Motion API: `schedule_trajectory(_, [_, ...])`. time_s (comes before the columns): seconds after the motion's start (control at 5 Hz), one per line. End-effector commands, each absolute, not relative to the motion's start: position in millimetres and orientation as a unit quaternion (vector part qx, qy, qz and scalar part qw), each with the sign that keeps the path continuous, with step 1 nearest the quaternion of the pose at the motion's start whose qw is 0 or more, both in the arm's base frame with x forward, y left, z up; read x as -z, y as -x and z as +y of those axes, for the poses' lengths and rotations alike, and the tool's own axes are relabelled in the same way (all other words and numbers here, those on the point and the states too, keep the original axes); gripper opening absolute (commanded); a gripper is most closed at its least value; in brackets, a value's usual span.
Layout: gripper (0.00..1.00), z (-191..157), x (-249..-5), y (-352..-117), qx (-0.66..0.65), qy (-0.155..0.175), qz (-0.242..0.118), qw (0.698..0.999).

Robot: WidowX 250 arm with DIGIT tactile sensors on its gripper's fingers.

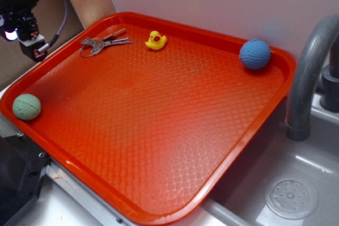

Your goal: Grab the green ball.

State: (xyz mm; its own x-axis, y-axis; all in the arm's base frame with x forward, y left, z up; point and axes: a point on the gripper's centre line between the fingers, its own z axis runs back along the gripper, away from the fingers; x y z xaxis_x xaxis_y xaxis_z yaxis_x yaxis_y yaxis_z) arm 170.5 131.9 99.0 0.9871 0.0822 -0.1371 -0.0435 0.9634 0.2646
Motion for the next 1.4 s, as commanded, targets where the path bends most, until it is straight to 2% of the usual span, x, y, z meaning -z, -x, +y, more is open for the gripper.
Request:
schedule_trajectory(0.0, [1.00, 135, -135, -146, -0.021, -0.108, 0.057, 0.992])
schedule_trajectory(0.4, [1.00, 130, -128, -139, -0.008, -0.114, 0.064, 0.991])
schedule_trajectory(0.6, [1.00, 122, -130, -135, 0.008, -0.100, 0.062, 0.993])
schedule_trajectory(1.0, [1.00, 97, -136, -123, 0.046, -0.050, 0.072, 0.995])
schedule_trajectory(1.2, [1.00, 87, -128, -118, 0.065, -0.044, 0.081, 0.994])
